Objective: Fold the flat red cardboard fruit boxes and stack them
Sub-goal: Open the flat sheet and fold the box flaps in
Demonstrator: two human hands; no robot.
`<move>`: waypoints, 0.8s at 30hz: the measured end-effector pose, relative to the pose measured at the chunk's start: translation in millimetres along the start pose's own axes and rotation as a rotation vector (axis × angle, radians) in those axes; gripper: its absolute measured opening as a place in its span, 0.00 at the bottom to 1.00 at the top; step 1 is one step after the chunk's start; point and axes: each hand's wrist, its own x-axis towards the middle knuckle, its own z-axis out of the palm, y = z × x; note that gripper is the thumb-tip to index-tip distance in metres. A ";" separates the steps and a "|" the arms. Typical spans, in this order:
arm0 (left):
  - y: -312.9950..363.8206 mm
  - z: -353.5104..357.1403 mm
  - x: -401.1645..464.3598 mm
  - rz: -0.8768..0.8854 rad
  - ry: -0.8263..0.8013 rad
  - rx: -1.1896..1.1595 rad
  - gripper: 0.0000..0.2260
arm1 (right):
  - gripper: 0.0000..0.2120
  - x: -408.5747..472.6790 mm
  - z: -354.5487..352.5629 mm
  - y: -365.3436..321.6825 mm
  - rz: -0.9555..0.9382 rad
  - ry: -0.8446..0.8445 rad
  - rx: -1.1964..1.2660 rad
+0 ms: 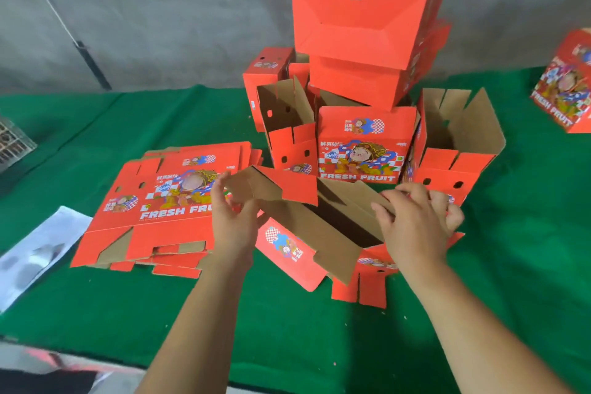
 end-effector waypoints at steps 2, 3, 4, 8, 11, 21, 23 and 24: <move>-1.7 -4.5 -4.3 0.058 0.065 0.180 0.20 | 0.07 4.9 -1.7 5.8 -0.005 -0.065 0.052; -2.2 -6.9 -6.4 0.115 0.120 0.313 0.15 | 0.05 8.3 -3.0 8.6 -0.024 -0.112 0.095; -2.8 -9.7 -9.6 0.175 0.146 0.467 0.12 | 0.04 11.7 -4.1 10.8 -0.050 -0.157 0.136; -10.7 -13.5 -33.8 0.095 -0.030 0.808 0.08 | 0.06 20.7 -8.6 5.7 -0.096 -0.154 0.235; -17.6 -15.1 -52.3 -0.009 -0.234 0.922 0.10 | 0.06 25.5 -12.0 -3.8 -0.157 -0.145 0.311; -31.4 -7.4 -63.8 -0.179 -0.786 1.399 0.27 | 0.11 33.7 11.8 -21.4 -0.246 -0.376 0.460; -42.7 3.6 -58.9 -0.209 -0.720 1.489 0.28 | 0.11 37.9 20.2 -24.9 -0.192 -0.339 0.473; -48.5 7.5 -56.0 -0.213 -0.704 1.524 0.29 | 0.10 39.7 22.3 -26.1 -0.160 -0.308 0.494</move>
